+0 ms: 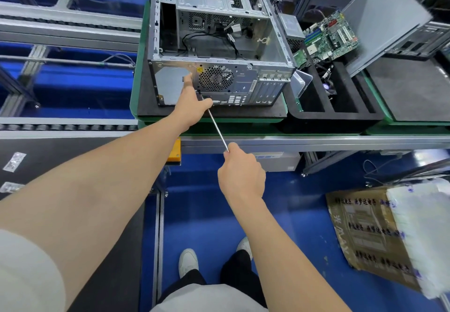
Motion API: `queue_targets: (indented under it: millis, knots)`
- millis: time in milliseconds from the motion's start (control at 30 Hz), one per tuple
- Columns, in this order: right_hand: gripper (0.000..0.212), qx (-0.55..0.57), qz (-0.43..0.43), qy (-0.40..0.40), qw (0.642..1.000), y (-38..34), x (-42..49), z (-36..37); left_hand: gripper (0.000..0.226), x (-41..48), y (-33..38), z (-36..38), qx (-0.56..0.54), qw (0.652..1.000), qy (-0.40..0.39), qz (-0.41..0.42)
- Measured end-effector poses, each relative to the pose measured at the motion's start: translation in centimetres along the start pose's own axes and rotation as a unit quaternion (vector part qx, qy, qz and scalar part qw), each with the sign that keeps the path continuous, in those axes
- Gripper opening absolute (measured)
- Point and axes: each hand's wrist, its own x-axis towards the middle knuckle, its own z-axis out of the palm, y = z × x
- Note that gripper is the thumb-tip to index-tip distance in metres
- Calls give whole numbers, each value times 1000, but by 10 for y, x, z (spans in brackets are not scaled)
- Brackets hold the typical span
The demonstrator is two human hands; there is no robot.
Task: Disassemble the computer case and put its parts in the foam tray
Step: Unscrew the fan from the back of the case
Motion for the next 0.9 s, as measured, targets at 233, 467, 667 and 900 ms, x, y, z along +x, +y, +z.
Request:
queue_targets:
  millis: [233, 467, 667, 900]
  knots:
    - [23, 134, 38, -41, 989, 3, -1, 12, 78, 0, 1, -4, 23, 1000, -11, 1]
    - [26, 742, 151, -374, 536, 0, 12, -16, 74, 3, 2, -9, 19, 999, -25, -17]
    - [29, 835, 186, -419, 304, -12, 9, -14, 76, 3, 2, -9, 12, 999, -30, -25]
    - [29, 611, 135, -293, 723, -14, 13, -14, 83, 4, 1, -8, 9, 999, -24, -26]
